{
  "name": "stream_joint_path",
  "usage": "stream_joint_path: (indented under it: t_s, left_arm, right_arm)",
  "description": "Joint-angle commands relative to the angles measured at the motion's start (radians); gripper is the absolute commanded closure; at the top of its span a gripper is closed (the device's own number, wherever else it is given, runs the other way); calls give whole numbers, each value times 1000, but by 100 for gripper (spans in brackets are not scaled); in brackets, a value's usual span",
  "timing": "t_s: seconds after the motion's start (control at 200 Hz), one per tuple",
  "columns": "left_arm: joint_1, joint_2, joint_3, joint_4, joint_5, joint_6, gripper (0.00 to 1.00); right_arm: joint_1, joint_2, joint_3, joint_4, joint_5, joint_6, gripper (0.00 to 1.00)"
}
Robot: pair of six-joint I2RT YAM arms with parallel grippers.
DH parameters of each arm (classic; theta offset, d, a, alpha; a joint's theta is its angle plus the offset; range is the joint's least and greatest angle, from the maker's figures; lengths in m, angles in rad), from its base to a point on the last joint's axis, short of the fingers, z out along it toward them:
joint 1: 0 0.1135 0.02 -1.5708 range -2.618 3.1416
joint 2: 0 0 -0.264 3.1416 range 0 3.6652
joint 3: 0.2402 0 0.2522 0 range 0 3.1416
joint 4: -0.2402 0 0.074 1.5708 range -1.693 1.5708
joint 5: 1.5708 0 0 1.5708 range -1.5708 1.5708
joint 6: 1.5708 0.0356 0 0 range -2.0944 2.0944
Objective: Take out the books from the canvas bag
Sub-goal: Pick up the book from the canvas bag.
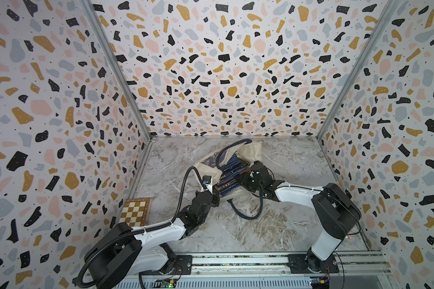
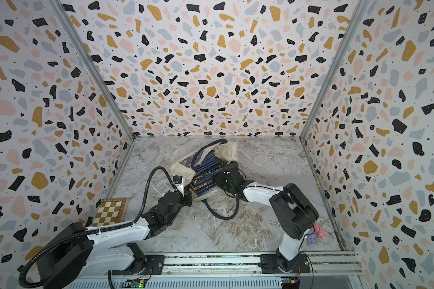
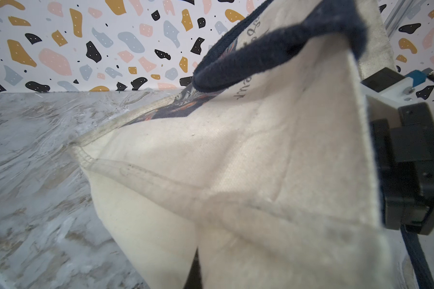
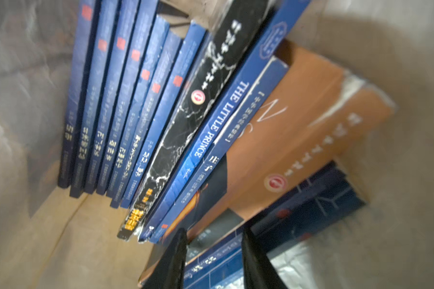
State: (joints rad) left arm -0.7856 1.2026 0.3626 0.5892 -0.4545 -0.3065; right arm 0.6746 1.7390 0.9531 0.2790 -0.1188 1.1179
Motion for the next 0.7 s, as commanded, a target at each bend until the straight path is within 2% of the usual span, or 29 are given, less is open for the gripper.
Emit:
stream_joint_path:
  t_s: [0.0,0.115,0.245,0.35,0.39,0.441,0.506,0.656,0.696]
  left_arm:
    - [-6,-8,16,36,28,24,100]
    - [-6,-3,19,41,42,29,100]
    - [-6,9,22,46,54,30,100]
    - [-6,9,22,49,58,33,100]
    - [-6,11,22,48,59,33,100]
    - [-5,12,24,46,57,33,100]
    - [-5,15,24,43,56,33,100]
    - [-5,26,31,27,38,27,100]
    - [-4,33,37,22,30,25,100]
  right_arm:
    - [-3,38,70,4,42,14,61]
    - [6,50,66,41,19,39,60]
    - [29,58,92,14,59,21,59]
    - [25,105,106,4,7,36,62]
    - [23,118,98,21,-9,46,65]
    - [20,123,90,35,-18,49,75]
    - [20,122,88,35,-12,44,78]
    - [23,102,78,40,-22,22,100]
    - [25,91,74,46,-30,11,100]
